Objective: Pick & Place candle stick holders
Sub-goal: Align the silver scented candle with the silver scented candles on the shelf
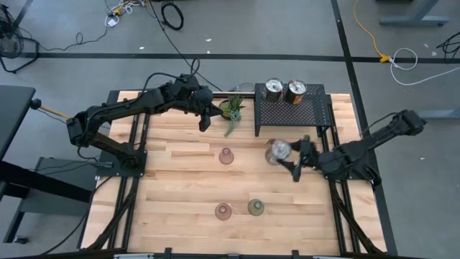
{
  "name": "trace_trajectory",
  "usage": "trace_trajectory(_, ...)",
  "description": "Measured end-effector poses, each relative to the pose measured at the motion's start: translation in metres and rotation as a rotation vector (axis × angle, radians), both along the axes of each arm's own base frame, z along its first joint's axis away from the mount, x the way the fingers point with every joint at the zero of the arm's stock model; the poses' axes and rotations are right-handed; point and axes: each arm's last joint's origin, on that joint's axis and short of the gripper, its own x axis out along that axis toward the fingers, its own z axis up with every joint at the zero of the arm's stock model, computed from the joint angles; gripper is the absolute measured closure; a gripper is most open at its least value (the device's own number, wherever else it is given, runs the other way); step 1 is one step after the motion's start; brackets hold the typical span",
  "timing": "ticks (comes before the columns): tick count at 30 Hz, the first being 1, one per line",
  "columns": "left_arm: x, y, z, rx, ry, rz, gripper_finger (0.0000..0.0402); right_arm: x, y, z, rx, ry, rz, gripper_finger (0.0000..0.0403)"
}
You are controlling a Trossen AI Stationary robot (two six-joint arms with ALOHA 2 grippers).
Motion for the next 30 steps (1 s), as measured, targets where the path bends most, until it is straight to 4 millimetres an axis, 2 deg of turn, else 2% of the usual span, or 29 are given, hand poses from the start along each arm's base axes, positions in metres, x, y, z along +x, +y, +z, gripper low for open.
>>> trace_trajectory(10, 0.000, 0.000, 0.000, 0.003, 0.005, -0.003, 0.0385, -0.044, -0.026, 0.022, -0.045, -0.041, -0.214, 0.0081)
trace_trajectory(16, 0.000, 0.000, 0.000, 0.006, 0.005, -0.005, 0.0385, -0.066, -0.041, 0.028, -0.083, 0.033, -0.416, 0.0081)
trace_trajectory(21, 0.000, 0.000, 0.000, 0.016, 0.006, -0.010, 0.0385, -0.075, -0.050, 0.027, -0.111, 0.072, -0.532, 0.0081)
trace_trajectory(30, 0.000, 0.000, 0.000, 0.019, 0.006, -0.012, 0.0385, -0.079, -0.064, 0.038, -0.170, 0.063, -0.739, 0.0081)
